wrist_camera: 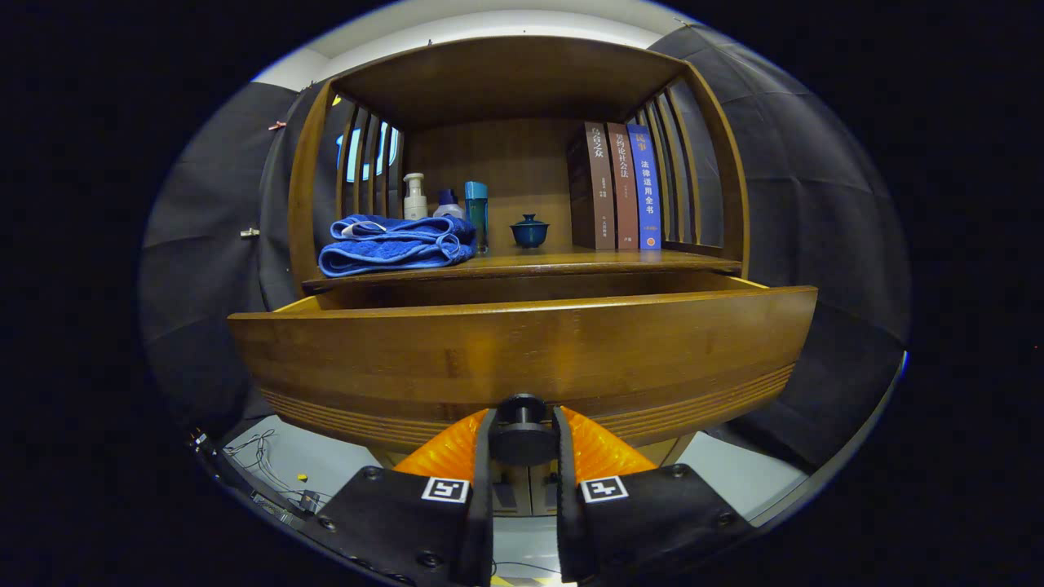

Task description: Pull open the drawer, take out the items inside it, and place them on the countertop above the cabinet.

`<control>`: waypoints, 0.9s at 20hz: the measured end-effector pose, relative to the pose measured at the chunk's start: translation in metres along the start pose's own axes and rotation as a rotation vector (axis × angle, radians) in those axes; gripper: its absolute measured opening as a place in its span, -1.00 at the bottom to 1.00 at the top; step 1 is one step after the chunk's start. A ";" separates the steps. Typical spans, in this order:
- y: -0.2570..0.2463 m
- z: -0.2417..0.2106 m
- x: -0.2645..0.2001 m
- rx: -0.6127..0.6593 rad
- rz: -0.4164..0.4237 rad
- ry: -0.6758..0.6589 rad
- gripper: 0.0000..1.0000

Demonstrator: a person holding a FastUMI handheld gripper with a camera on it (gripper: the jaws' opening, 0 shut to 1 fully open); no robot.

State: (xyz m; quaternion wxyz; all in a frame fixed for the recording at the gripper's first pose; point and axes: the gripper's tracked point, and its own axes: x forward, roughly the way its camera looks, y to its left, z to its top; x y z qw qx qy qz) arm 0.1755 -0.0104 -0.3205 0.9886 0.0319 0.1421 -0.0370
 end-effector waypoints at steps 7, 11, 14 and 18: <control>-0.003 -0.018 -0.040 0.011 -0.003 0.035 -0.30; -0.003 -0.023 -0.055 0.030 0.006 0.046 -0.30; -0.003 -0.024 -0.059 0.021 0.006 0.042 -0.30; -0.002 -0.023 -0.062 -0.012 -0.002 0.045 -0.20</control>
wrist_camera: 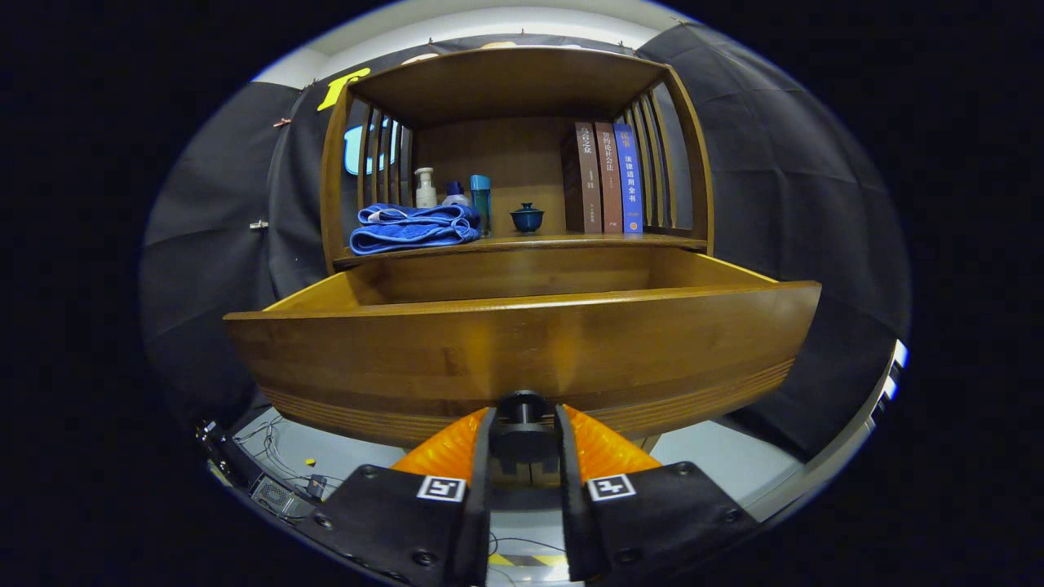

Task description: Pull open the drawer, take out the items inside it, and place them on the countertop above the cabinet.

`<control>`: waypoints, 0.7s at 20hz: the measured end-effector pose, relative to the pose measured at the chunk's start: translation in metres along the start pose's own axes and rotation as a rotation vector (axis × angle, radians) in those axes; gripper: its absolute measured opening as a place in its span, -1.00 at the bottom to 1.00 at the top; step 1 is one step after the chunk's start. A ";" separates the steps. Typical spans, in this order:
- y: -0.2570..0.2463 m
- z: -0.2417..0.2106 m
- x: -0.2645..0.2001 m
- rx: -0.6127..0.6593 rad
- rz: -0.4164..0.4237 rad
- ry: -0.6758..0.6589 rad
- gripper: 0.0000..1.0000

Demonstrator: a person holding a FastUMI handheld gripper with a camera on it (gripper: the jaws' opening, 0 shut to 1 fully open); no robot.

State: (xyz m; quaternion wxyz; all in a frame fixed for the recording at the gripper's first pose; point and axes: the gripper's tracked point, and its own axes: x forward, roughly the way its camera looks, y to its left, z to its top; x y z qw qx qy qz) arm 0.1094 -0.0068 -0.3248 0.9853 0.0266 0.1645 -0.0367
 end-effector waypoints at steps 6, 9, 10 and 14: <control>-0.006 0.008 -0.023 -0.027 0.009 -0.044 0.97; -0.009 0.039 -0.043 0.000 0.031 -0.072 0.98; -0.007 0.056 -0.047 0.018 0.051 -0.084 0.98; -0.003 0.137 -0.063 0.030 0.106 -0.140 0.97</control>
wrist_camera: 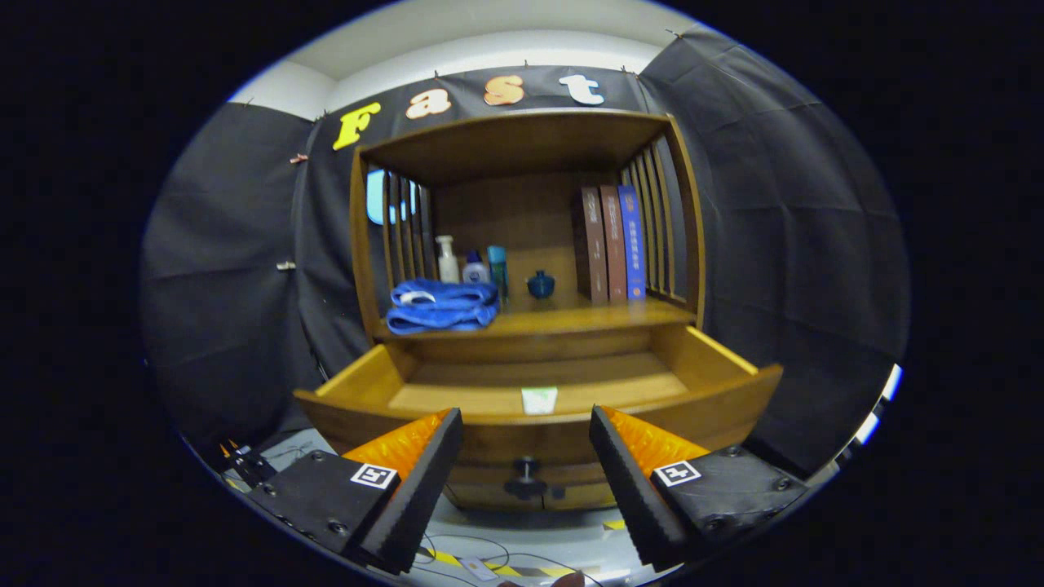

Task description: Pull open the drawer, take out the items inside it, and place them on the countertop above the cabinet.

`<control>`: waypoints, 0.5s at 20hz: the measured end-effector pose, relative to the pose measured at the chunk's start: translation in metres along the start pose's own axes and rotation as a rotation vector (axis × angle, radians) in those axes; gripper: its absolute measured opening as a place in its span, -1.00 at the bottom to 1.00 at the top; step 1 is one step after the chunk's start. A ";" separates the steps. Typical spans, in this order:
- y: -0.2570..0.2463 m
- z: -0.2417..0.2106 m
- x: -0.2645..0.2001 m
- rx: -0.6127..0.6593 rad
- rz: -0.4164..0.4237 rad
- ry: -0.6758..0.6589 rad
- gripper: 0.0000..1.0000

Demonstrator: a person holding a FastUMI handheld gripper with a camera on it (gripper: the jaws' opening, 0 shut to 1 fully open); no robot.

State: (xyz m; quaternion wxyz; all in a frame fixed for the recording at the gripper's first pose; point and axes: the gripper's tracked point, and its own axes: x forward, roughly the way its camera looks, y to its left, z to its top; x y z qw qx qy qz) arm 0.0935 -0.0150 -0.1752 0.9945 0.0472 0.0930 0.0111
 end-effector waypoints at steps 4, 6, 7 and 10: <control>0.005 0.047 0.021 -0.005 0.026 0.094 0.99; 0.007 0.053 0.042 -0.041 0.042 0.189 0.99; 0.006 0.051 0.055 -0.067 0.045 0.246 0.98; 0.000 0.034 0.094 -0.112 0.038 0.411 0.98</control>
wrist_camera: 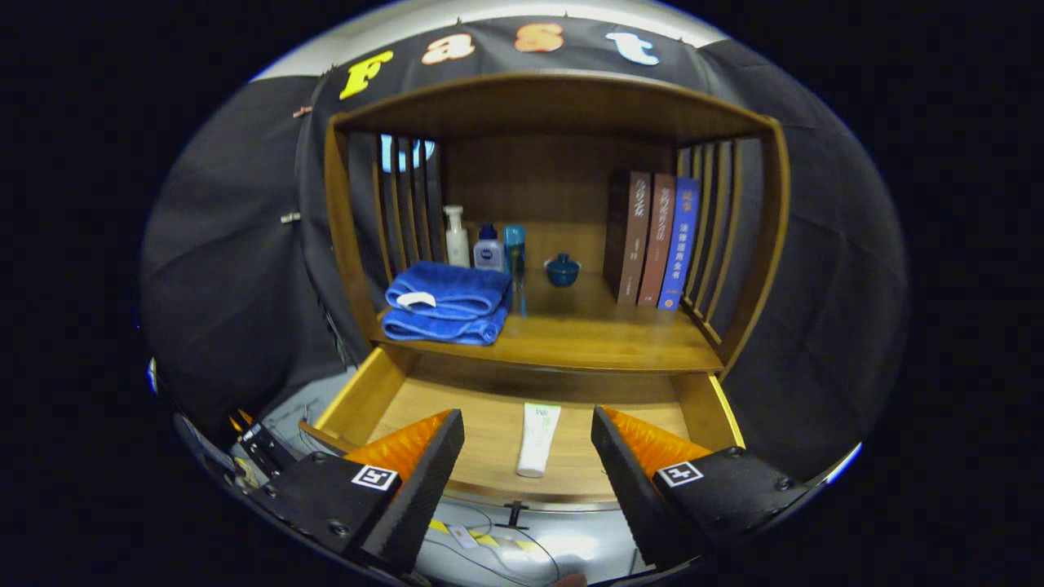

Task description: Pull open the drawer, take out the items inside it, and place them on the countertop above the cabinet.

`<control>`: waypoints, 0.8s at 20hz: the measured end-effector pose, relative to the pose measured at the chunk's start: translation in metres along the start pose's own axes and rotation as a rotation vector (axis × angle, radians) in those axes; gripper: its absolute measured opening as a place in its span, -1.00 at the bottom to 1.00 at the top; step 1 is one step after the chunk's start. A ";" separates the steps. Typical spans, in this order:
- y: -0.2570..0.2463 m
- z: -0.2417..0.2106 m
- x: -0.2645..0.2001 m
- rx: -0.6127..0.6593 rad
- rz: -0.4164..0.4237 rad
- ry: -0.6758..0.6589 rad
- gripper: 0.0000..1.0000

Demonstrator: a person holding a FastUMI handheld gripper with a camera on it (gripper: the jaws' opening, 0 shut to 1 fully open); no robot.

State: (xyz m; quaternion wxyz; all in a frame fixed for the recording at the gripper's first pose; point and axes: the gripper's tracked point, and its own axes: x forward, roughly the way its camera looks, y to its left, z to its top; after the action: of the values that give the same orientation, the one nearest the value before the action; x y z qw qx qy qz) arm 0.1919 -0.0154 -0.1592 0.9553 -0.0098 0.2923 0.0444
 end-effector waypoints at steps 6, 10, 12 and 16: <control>-0.009 -0.033 0.083 0.076 0.021 0.326 0.99; -0.020 -0.073 0.128 0.137 -0.006 0.504 0.98; -0.025 -0.092 0.144 0.128 -0.034 0.556 0.98; -0.020 -0.110 0.163 0.113 -0.056 0.614 0.89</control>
State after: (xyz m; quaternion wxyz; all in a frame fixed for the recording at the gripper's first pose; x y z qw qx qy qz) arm 0.2668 -0.0278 -0.3421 0.8223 0.0224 0.5686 -0.0033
